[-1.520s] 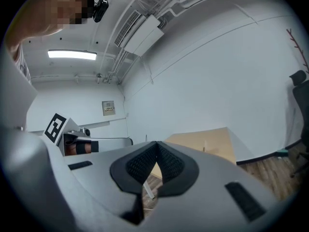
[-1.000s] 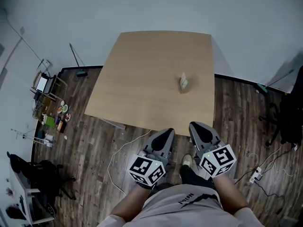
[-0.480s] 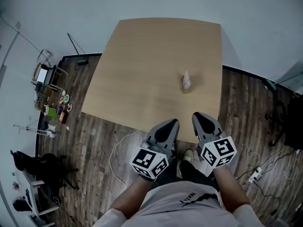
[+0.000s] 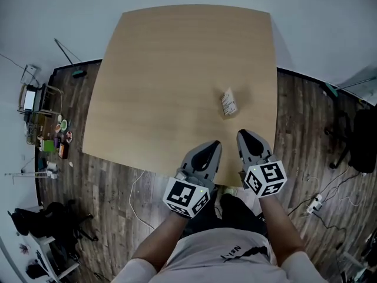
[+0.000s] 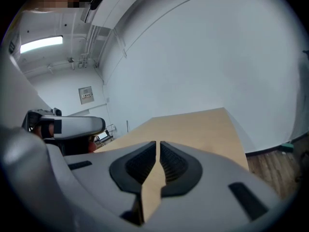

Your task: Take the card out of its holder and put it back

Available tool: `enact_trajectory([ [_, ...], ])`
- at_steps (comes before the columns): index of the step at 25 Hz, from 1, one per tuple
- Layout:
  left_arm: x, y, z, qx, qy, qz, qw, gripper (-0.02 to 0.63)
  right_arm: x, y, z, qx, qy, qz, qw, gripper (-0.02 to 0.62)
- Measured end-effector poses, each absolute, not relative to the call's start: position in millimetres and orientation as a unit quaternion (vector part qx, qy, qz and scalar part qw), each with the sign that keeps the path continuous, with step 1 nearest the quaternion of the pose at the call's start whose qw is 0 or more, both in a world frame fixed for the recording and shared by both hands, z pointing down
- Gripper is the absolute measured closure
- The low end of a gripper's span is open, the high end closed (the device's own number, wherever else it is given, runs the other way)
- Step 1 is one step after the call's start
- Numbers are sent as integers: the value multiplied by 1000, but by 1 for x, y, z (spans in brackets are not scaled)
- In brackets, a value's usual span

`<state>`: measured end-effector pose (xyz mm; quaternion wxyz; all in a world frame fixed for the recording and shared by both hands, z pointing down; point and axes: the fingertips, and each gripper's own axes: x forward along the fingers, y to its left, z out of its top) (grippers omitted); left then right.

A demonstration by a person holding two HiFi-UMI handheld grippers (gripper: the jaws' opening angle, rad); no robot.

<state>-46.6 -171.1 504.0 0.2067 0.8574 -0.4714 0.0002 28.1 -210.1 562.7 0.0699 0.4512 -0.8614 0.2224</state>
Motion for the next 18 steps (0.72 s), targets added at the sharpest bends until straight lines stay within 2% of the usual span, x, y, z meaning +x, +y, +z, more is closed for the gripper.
enact_trajectory([
  [3,-51,-189,529,862,-463,9,207,592,25,-231,603,464,-849,235,92,569],
  [5,-55,-199,544,862,-459,11,213,592,23,-241,628,469,-842,247,104,535],
  [18,-61,-228,594,865,-444,27,233,592,15,-286,682,485,-828,249,126,526],
])
